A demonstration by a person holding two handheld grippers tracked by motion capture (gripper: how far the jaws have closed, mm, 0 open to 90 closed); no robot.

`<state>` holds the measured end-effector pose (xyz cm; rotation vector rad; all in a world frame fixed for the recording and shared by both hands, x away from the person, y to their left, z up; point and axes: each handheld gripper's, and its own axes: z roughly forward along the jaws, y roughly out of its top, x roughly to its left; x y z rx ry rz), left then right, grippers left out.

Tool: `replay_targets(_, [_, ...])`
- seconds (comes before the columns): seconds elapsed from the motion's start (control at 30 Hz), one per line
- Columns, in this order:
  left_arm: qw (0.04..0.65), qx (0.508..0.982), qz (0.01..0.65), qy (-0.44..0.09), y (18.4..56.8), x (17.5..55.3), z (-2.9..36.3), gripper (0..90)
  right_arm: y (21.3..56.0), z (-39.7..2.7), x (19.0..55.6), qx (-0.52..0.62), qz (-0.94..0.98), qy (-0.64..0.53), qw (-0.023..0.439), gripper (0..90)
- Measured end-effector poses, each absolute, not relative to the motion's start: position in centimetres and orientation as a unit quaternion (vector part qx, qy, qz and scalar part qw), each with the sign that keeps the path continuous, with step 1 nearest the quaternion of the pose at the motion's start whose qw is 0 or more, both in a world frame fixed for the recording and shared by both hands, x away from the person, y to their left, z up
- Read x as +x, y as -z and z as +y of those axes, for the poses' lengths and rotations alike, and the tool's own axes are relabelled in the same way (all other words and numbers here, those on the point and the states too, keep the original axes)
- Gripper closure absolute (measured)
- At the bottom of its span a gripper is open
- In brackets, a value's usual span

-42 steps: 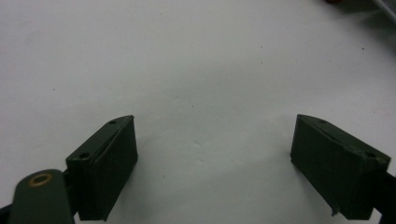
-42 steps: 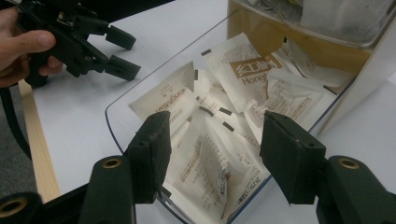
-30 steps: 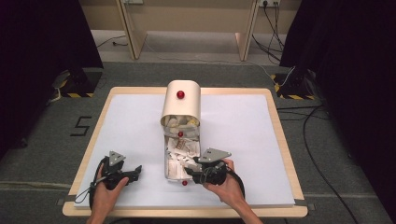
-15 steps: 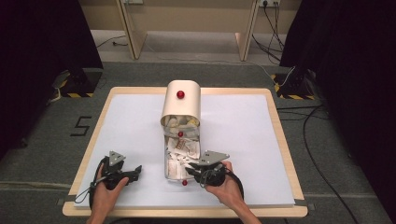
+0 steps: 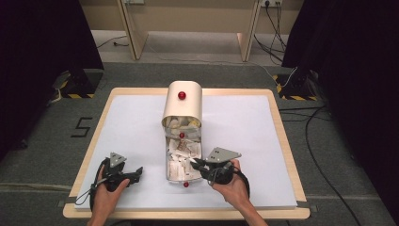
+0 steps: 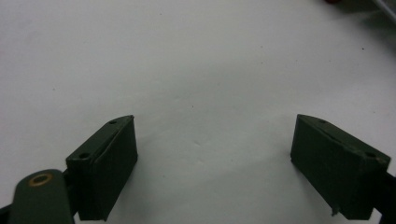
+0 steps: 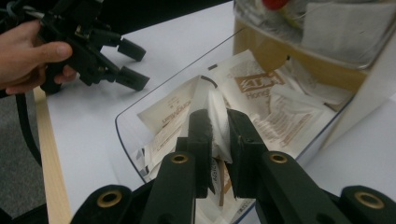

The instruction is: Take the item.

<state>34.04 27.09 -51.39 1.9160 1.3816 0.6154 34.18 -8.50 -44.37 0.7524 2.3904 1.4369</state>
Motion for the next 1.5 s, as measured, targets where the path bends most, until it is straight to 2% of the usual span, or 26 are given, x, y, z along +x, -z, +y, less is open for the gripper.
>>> replay_targets(0.53, [0.343,0.737,0.532,-0.237,51.4,34.0,27.1,13.8,41.9,-11.9,35.1,0.292,0.785,-0.525,0.152,81.1])
replay_targets(1.5, [0.343,0.737,0.532,-0.237,51.4,34.0,27.1,13.8,42.0,-15.7,36.8,0.342,0.765,-0.514,0.183,80.8])
